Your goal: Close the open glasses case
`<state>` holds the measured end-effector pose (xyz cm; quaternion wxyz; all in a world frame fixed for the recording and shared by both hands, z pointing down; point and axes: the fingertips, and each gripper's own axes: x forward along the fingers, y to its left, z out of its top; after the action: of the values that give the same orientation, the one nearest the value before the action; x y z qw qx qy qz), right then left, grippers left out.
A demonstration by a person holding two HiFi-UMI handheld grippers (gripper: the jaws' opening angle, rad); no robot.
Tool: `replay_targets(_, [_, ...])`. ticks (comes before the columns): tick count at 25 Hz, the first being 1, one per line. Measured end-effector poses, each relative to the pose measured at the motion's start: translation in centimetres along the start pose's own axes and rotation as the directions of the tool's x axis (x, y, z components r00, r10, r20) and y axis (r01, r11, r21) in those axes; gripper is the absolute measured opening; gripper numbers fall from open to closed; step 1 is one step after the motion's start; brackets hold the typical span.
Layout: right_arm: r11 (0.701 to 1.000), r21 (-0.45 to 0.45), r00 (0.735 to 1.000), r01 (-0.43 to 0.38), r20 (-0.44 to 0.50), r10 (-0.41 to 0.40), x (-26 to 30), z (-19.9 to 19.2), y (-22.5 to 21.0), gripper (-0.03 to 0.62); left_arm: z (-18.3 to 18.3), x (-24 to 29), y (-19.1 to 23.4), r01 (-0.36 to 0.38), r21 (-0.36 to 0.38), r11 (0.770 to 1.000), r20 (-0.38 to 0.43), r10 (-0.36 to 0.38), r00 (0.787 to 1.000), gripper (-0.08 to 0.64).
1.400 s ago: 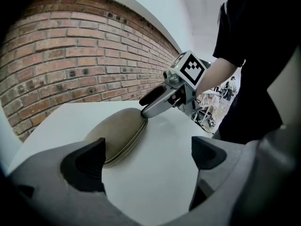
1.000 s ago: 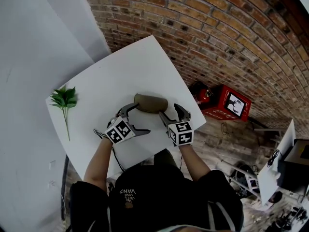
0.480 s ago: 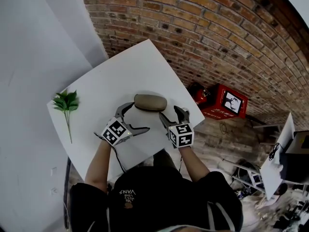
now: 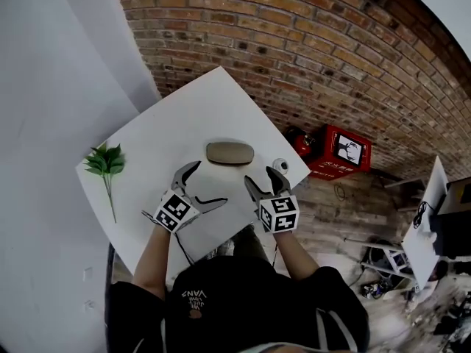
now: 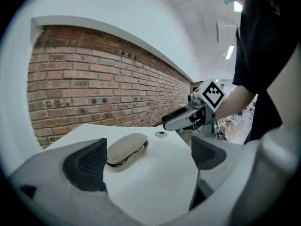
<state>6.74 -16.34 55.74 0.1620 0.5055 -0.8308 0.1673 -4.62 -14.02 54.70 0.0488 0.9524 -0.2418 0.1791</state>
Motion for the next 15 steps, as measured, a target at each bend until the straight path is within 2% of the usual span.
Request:
replay_targets(4, [0.999, 0.027, 0.999, 0.025, 0.046, -0.027, -1.9, 0.4, 1.1, 0.287, 0.9, -2.0, -0.9, -0.030, 0.024, 0.999, 0.034, 0.029, 0.999, 0.566])
replay_targets(8, [0.998, 0.047, 0.995, 0.048, 0.086, -0.052, -3.7, 0.6, 2.4, 0.275, 2.0, -3.8, -2.3, -0.031, 0.061, 0.998, 0.070, 0.027, 0.997, 0.547])
replay_targets(15, [0.994, 0.071, 0.984, 0.084, 0.151, -0.094, -6.8, 1.0, 5.0, 0.258, 2.6, -7.1, -4.3, -0.033, 0.061, 0.998, 0.144, 0.024, 0.989, 0.426])
